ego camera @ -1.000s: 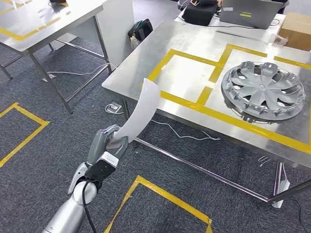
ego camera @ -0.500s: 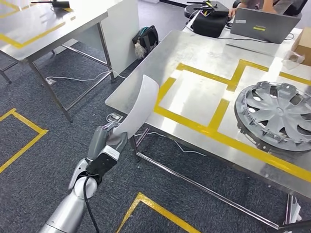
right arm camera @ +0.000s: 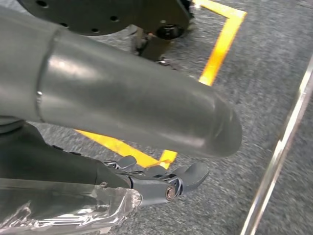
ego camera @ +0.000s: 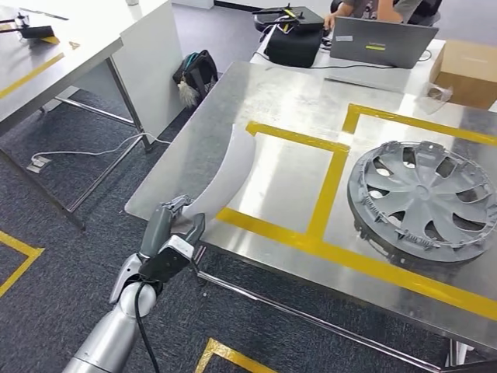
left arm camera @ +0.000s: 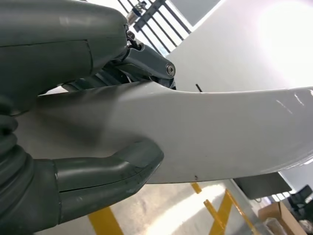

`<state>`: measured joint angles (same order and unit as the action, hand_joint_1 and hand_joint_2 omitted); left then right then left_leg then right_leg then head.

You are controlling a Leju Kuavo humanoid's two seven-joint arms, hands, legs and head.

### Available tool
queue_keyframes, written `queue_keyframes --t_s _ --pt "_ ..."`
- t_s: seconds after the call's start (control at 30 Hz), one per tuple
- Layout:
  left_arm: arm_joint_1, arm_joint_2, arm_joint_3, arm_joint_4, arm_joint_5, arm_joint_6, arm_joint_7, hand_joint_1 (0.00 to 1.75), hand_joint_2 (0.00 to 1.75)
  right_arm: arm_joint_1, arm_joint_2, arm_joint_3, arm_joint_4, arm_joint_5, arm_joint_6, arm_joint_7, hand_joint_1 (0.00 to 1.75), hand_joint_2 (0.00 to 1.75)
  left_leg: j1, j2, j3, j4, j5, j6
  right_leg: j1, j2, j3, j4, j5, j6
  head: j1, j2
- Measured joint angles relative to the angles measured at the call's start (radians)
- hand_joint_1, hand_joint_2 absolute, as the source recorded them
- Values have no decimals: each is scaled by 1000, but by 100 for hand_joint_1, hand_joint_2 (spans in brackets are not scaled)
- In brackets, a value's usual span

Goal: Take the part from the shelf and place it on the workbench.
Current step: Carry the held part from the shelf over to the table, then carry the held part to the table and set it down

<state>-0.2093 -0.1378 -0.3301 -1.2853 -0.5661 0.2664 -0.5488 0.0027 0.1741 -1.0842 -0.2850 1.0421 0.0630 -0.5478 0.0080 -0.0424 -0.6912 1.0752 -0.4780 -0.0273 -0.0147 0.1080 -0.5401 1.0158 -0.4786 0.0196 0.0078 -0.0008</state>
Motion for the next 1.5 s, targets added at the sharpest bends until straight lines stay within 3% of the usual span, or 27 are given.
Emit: queue_keyframes --t_s 0.03,0.07,0.13,0.17,0.23,0.27,0.33,0.37,0.4,0.47,0.53,0.57,0.63,0.7,0.8,0.87,0.9,0.93,1.0,1.07,1.2,1.5 --pt "0 2 0 3 -1 -2 -1 145 175 -2 0 0 1 2 0 0 0 0 2 -15 0 -45 64 1 0 11 0 2 -11 6 -1 0" --pt "0 3 -1 5 -3 -4 -2 145 175 -2 0 0 2 4 0 0 0 0 4 -25 0 -72 106 2 0 22 -1 3 -21 12 -4 0" --pt "-3 1 -2 7 -5 -6 -3 145 175 0 -2 0 2 6 0 0 0 0 5 -14 10 -79 128 12 0 35 4 3 -39 23 -2 0" --pt "-7 -1 -3 7 -5 -7 -3 145 175 1 -3 0 2 7 0 -1 0 0 6 -5 15 -79 131 19 1 19 5 12 -51 28 0 0" --pt "-14 -4 -5 8 -6 -8 -4 145 175 -2 -5 0 2 8 0 -1 0 0 5 17 26 -82 125 33 4 -43 -26 89 -97 35 7 0" --pt "-15 -4 -5 10 -7 -8 -4 145 175 -5 -5 0 3 9 0 -1 0 0 2 28 29 -82 120 39 5 -74 -62 155 -131 38 10 0" --pt "-17 -3 -6 16 -15 -9 4 145 175 -9 -5 0 3 14 0 -1 0 0 -4 49 32 -81 113 45 5 -98 -134 273 -174 41 11 0" --pt "-20 -3 -7 20 -22 -9 11 145 175 -8 -5 0 3 17 0 -1 0 0 -7 58 34 -81 110 47 6 -101 -148 287 -167 40 11 0" --pt "-25 -4 -9 27 -31 -9 20 145 175 -7 -6 0 3 21 0 -1 0 0 -9 66 37 -81 107 47 7 -102 -142 261 -140 38 11 0" --pt "-43 -4 -12 42 -48 -9 38 145 175 -8 -7 0 3 27 0 -1 0 0 -13 80 47 -81 102 46 13 -129 -82 123 -59 28 12 0" --pt "-62 -5 -15 59 -63 -8 53 145 175 -14 -8 0 4 33 0 -2 0 0 -18 93 55 -79 97 40 19 -160 -34 16 -7 20 11 0" --pt "-72 -5 -16 69 -71 -7 59 145 175 -16 -8 0 5 36 0 -2 0 0 -19 100 58 -79 96 35 21 -166 -29 -1 0 18 10 0" --pt "-95 -7 -19 93 -90 -5 74 145 175 -19 -8 0 7 42 1 -3 0 0 -18 114 62 -80 95 25 21 -146 -27 -3 7 12 10 0" --pt "-123 -11 -23 122 -117 0 95 145 175 -20 -9 0 10 50 1 -3 0 0 -16 101 56 -58 74 12 16 -128 -19 -9 16 2 9 0" --pt "-168 -12 -26 179 -165 19 135 145 175 -25 -10 0 11 60 2 -3 0 0 -11 59 -14 107 -15 -2 8 -100 -18 -13 24 -6 7 0" --pt "-193 -13 -26 218 -194 32 162 145 175 -27 -10 0 14 64 3 -3 0 0 -9 53 -58 199 -41 -5 7 -82 -18 -13 24 -7 7 0" --pt "-205 -13 -26 235 -207 38 174 145 175 -27 -10 0 15 66 3 -3 0 0 -9 51 -58 194 -28 -4 7 -74 -18 -13 24 -6 7 0" --pt "-217 -14 -26 248 -216 43 183 145 175 -27 -10 0 17 67 4 -3 0 0 -9 50 -37 151 2 -2 6 -68 -17 -12 24 -5 7 0" --pt "-239 -17 -26 267 -225 49 189 145 175 -28 -10 0 19 68 4 -3 0 0 -8 43 33 9 65 2 6 -57 -17 -11 20 2 7 0" --pt "-256 -21 -27 281 -228 51 190 145 175 -29 -10 0 20 68 4 -3 0 0 -7 35 74 -77 86 8 9 -52 -20 -8 16 9 8 0" --pt "-264 -25 -27 303 -229 51 193 145 175 -29 -11 0 21 68 4 -3 0 0 -8 31 76 -89 84 14 12 -53 -19 -15 17 1 9 0" --pt "-276 -30 -27 334 -260 68 227 145 175 -32 -11 0 26 68 3 -3 0 0 -12 30 75 -88 82 28 7 -57 -13 -27 21 27 8 0"
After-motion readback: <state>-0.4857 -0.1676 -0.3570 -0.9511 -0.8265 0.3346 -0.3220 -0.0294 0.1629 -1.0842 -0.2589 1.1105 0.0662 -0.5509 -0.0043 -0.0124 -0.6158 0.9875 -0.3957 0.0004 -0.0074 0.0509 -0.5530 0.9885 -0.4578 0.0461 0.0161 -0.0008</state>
